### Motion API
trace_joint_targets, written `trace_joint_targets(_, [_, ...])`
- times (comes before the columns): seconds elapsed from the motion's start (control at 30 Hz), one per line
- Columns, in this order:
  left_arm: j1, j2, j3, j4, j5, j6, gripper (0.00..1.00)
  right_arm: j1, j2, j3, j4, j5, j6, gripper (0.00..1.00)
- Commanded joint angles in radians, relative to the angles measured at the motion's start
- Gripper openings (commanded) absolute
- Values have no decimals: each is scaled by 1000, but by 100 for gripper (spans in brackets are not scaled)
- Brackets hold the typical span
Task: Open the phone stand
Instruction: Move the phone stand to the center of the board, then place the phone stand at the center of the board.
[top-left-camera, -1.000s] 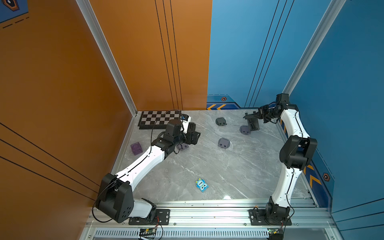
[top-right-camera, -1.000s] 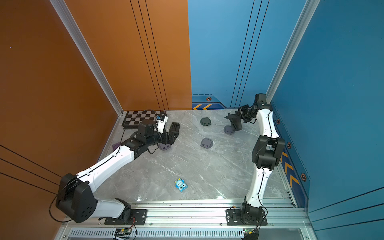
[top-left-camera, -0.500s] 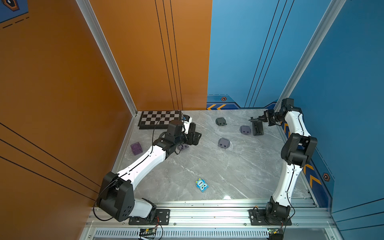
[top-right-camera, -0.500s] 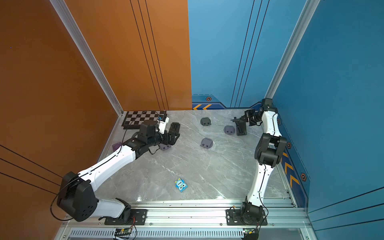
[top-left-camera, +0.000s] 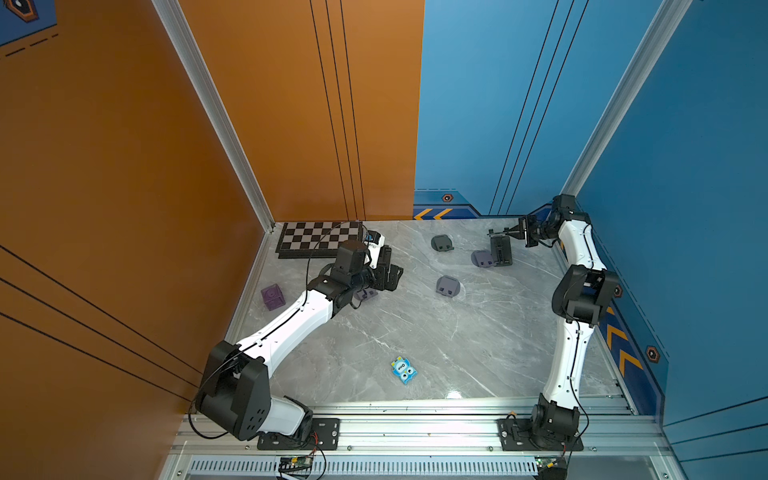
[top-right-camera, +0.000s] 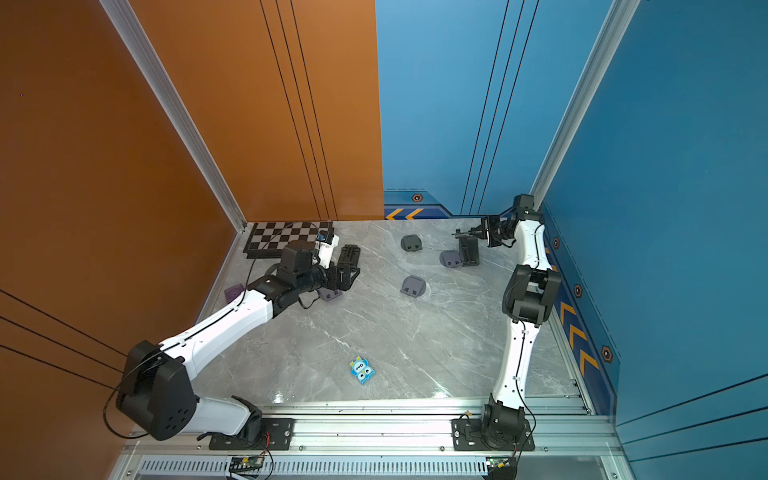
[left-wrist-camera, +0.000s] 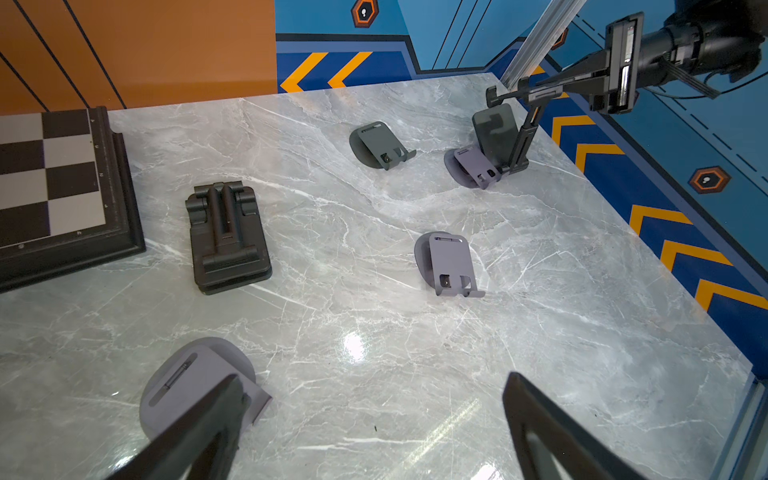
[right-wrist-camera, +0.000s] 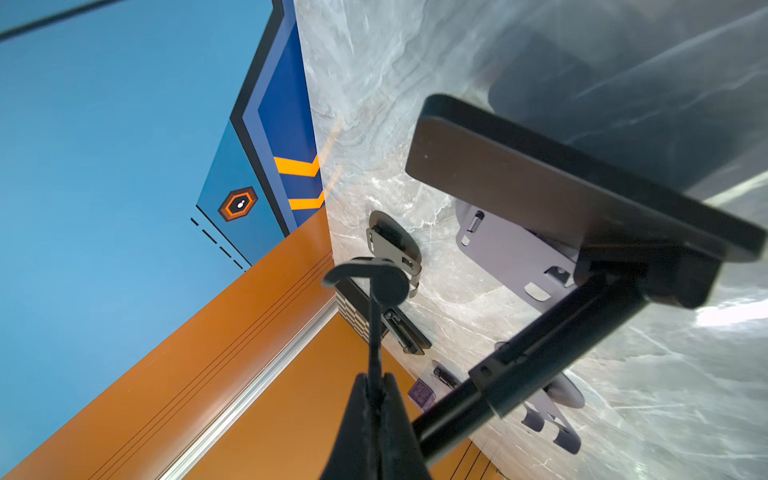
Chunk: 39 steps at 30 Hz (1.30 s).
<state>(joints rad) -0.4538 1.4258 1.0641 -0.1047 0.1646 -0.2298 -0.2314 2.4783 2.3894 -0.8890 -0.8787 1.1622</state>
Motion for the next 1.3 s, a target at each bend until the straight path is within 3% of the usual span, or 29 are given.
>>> trace_joint_targets(0.0, [-9,15,10,-18,-3,-2,98,46,73,65,-21,-34,44,0])
trace_joint_targets(0.2, [-8,18,3,-17,-3,-3,98,63,113,141,-20,-20,91,0])
trace_joint_targets(0.6, [0,10,-17,-15,-8,-5,98,5,77,52,-30,-18,150,0])
trace_joint_targets(0.87, [1,22,-6,-13,-4,0,98,-10,123,80,-24,-46,221,0])
trace_joint_targets(1.27, [10,7,-18,-15,-3,1,98,-34,134,144,-23,6,212,63])
